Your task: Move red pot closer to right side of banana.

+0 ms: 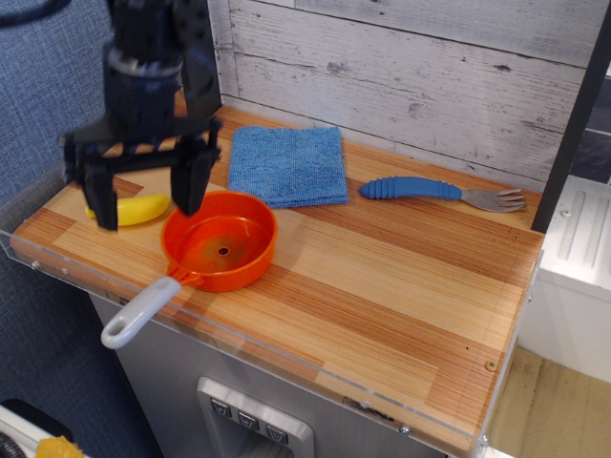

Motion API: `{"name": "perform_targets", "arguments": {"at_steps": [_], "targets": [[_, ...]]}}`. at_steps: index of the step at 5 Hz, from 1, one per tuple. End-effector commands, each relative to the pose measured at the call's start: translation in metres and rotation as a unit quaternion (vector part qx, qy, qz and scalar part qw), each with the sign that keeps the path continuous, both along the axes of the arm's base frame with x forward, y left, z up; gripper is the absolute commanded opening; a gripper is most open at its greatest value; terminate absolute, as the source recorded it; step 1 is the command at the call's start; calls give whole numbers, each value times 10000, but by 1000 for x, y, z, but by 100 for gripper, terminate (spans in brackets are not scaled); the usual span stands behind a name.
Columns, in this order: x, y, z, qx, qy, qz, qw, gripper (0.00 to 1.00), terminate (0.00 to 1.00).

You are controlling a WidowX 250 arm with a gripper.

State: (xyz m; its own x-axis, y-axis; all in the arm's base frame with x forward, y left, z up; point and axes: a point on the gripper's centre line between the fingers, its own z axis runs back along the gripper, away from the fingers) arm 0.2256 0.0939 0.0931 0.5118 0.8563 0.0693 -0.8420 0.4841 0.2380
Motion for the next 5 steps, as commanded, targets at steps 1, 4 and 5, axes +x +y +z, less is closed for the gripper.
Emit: {"name": "perform_targets", "arguments": {"at_steps": [1, 4, 5], "targets": [[26, -64, 53, 355, -373, -2081, 9768, 100, 0], [32, -132, 77, 57, -66, -5083, 8612, 100, 0], [32, -132, 77, 57, -66, -5083, 8612, 100, 100]]}}
